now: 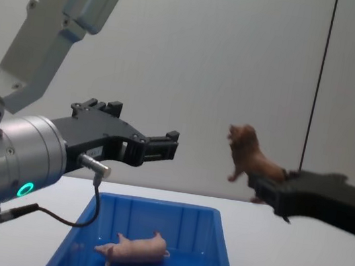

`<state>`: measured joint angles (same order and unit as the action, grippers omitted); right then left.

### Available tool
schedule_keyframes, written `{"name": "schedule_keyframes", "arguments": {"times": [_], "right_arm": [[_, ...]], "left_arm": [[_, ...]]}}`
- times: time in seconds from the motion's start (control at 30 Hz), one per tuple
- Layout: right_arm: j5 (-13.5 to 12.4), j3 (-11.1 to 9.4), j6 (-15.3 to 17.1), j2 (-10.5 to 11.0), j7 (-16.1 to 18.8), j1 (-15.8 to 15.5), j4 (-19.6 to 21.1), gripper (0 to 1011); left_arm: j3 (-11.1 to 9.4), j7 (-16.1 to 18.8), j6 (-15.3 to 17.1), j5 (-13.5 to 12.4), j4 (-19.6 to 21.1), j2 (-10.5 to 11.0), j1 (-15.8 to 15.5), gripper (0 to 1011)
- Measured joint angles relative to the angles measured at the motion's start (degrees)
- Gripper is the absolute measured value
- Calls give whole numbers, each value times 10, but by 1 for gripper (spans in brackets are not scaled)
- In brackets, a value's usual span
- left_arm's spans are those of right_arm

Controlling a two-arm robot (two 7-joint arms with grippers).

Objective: Pick up the two dolls from the table and place them into the box.

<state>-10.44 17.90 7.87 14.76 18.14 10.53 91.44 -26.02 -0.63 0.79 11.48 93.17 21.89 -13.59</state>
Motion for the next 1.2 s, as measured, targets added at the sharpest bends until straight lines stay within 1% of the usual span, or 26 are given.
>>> {"name": "schedule_keyframes", "arguments": {"times": [0.17,0.33,0.37,0.4,0.43,0.47,0.5,0.57,0.6,0.67,0.7,0.73,0.8,0.83,0.93,0.97,1.03,1.07,1.13,1.17,1.2], "right_arm": [[-3,4,12,-13,16,18,-9,309],[-9,11,33,-29,32,37,-28,319],[-11,13,39,-34,37,43,-35,384],[-11,14,42,-35,39,44,-38,384],[-12,15,45,-38,42,48,-42,440],[-14,17,52,-43,48,53,-49,460],[-14,17,52,-43,48,53,-49,479],[-17,21,61,-48,55,59,-59,559],[-19,22,66,-51,59,62,-64,580],[-20,24,70,-54,64,66,-70,678],[-20,24,71,-54,66,67,-72,678],[-21,25,72,-55,69,68,-75,718],[-22,25,73,-55,73,69,-78,756],[-23,24,73,-55,76,69,-79,811],[-25,22,71,-50,81,69,-80,861],[-26,19,68,-46,84,67,-80,910],[-28,16,65,-41,86,64,-78,946],[-29,12,61,-35,89,60,-76,991],[-32,6,55,-24,92,53,-70,1001],[-32,6,55,-24,92,53,-70,1001],[-35,2,50,-16,94,47,-66,1001]], "left_arm": [[0,0,0,0,0,0,0,1001],[0,0,0,0,0,0,0,1001],[0,0,0,0,0,0,0,1001],[0,0,0,0,0,0,0,1001],[0,0,0,0,0,0,0,1001],[0,0,0,0,0,0,0,1001],[0,0,0,0,0,0,0,1001],[0,0,0,0,0,0,0,1001],[0,0,0,0,0,0,0,1001],[0,0,0,0,0,0,0,1001],[0,0,0,0,0,0,0,1001],[0,0,0,0,0,0,0,1001],[0,0,0,0,0,0,0,1001],[0,0,0,0,0,0,0,1001],[0,0,0,0,0,0,0,1001],[0,0,0,0,0,0,0,1001],[0,0,0,0,0,0,0,1001],[0,0,0,0,0,0,0,1001],[0,0,0,0,0,0,0,1001],[0,0,0,0,0,0,0,1001],[0,0,0,0,0,0,0,1001]]}}
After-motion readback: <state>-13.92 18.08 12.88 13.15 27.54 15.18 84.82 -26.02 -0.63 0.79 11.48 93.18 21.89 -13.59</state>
